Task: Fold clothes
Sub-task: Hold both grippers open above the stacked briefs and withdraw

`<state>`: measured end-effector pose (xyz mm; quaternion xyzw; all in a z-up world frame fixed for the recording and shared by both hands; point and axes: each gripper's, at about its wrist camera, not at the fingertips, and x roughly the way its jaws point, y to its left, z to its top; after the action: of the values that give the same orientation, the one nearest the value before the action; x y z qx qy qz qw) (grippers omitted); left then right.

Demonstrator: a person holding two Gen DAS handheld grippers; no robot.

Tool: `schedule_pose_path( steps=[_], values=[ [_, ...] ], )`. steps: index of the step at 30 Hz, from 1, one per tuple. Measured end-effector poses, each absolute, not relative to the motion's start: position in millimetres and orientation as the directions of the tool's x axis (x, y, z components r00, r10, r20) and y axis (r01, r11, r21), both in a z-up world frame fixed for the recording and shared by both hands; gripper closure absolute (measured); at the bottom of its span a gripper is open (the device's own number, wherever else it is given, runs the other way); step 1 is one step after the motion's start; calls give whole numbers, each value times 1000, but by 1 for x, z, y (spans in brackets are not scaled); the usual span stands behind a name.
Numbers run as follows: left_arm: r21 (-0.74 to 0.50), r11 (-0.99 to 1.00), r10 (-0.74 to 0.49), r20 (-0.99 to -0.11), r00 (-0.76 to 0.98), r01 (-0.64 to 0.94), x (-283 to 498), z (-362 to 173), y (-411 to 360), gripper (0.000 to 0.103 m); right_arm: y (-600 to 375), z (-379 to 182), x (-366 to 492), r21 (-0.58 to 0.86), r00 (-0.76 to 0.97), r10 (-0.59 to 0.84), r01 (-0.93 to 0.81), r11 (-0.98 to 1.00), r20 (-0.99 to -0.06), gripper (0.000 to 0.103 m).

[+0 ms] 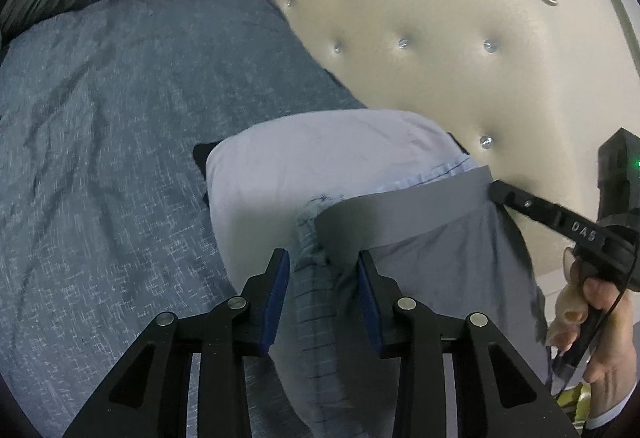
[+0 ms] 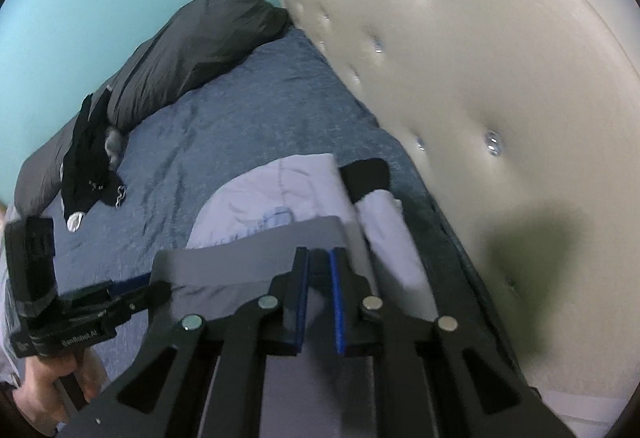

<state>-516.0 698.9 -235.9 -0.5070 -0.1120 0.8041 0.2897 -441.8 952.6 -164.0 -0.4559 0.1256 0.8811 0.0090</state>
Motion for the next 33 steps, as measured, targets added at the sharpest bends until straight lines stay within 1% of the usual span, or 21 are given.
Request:
schedule_pose_path(
  steps=[4,13,24,33],
  values=[
    [-467,-812,574,-747,-336,-350,-516,-229,695,66,962,-160,-437,217,-604,-82,-155,-964,-793,93],
    [-454,-825,560,-735,-382,-336,-506,-195,670,66,962,-142,-409,252,-638,-101,-149,-956,-763,93],
    [-448,-829,555,-737,-386,-335,-482,-174,653,66,949,-126,-384,248,-639,-104,-140,-958,-762,93],
    [-420,-843,533,-739,-412,-337,-466,-159,630,66,938,-121,-367,263,-649,-103,-154,-953,-754,93]
  ],
)
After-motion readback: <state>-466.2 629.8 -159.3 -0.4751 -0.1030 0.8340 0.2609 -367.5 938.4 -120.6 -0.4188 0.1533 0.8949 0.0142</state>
